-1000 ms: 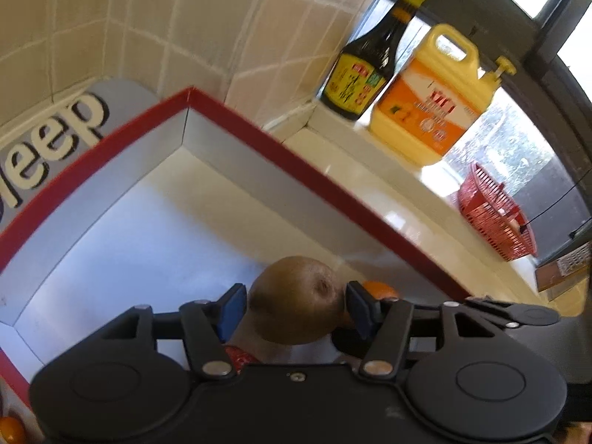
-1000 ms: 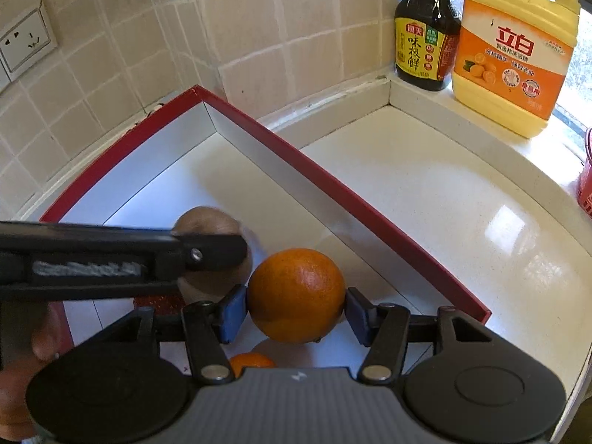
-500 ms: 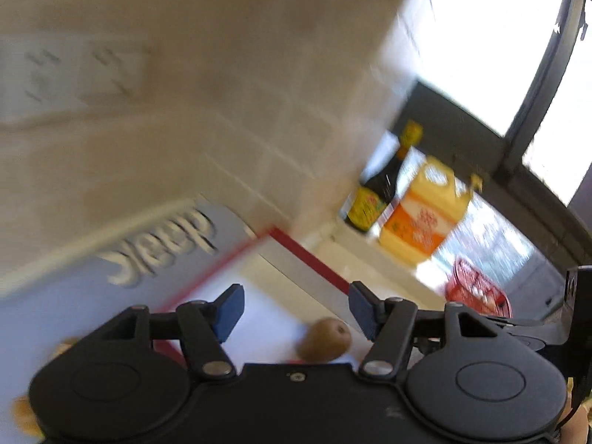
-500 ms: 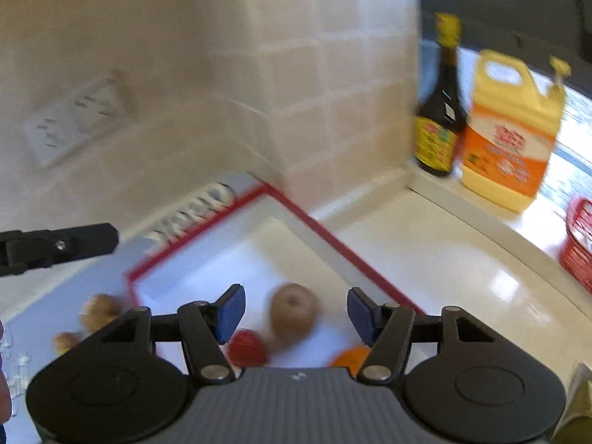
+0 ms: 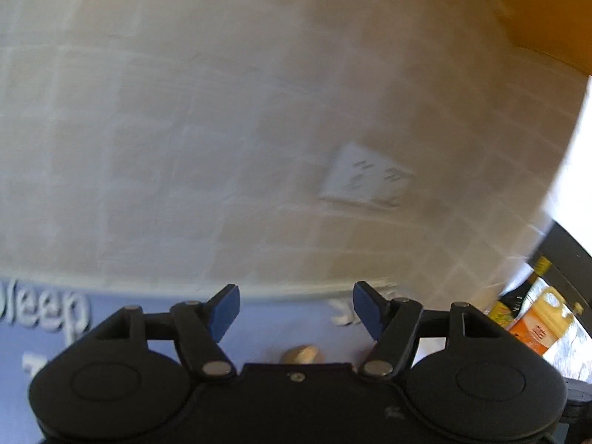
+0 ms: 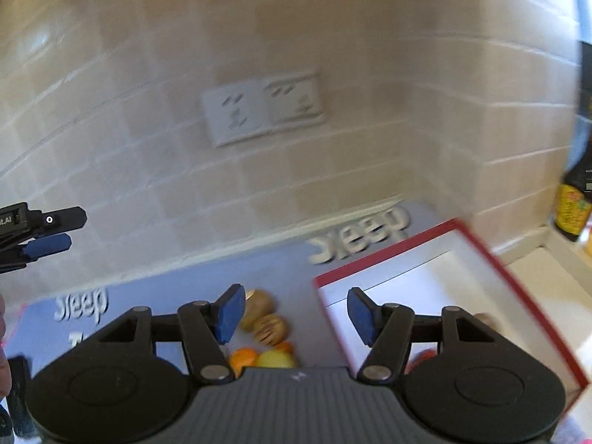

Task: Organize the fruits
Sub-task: 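Grasp the brown pear with the left tool while the right tool grasps a green apple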

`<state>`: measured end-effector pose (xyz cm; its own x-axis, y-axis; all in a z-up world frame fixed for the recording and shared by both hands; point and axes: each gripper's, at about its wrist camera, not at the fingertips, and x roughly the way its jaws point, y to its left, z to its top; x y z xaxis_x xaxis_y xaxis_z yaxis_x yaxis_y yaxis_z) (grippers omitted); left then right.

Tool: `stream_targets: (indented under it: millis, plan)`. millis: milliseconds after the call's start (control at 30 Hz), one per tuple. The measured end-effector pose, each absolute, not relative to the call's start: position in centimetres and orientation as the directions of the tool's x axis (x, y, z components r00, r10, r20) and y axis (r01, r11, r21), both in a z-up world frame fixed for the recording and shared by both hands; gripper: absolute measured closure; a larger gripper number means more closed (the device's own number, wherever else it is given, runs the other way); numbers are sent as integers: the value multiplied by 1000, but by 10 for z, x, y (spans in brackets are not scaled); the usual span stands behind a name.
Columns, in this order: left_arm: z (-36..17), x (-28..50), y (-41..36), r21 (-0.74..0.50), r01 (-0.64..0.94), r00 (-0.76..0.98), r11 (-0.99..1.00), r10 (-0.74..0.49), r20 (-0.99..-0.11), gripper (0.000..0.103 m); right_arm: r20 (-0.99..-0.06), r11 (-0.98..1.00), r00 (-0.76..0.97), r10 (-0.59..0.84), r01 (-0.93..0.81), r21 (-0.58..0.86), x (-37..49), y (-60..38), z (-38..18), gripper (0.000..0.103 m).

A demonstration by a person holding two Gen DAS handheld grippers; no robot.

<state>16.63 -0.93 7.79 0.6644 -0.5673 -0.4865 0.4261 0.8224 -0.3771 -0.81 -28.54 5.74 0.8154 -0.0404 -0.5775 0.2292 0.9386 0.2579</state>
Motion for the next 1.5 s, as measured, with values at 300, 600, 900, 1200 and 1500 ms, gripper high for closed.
stream_targets:
  millis: [300, 600, 900, 1200, 1500]
  plan:
    - [-24, 224, -15, -478, 252, 493, 842, -536, -685, 22, -708, 950, 706, 29, 200, 238, 44, -243, -21, 40]
    - [-98, 257, -60, -506, 200, 333, 839, -544, -770, 22, -734, 964, 679, -10, 201, 173, 55, -235, -64, 40]
    - [-102, 250, -80, -407, 303, 357, 862, -499, -790, 22, -744, 959, 668, 8, 206, 195, 74, -240, -81, 44]
    - [-96, 238, -91, -302, 380, 397, 874, -449, -800, 52, -731, 959, 682, 31, 186, 214, 82, -245, -80, 49]
    - [-88, 236, -83, -328, 361, 410, 873, -464, -785, 54, -727, 935, 682, 85, 197, 294, 78, -254, -81, 54]
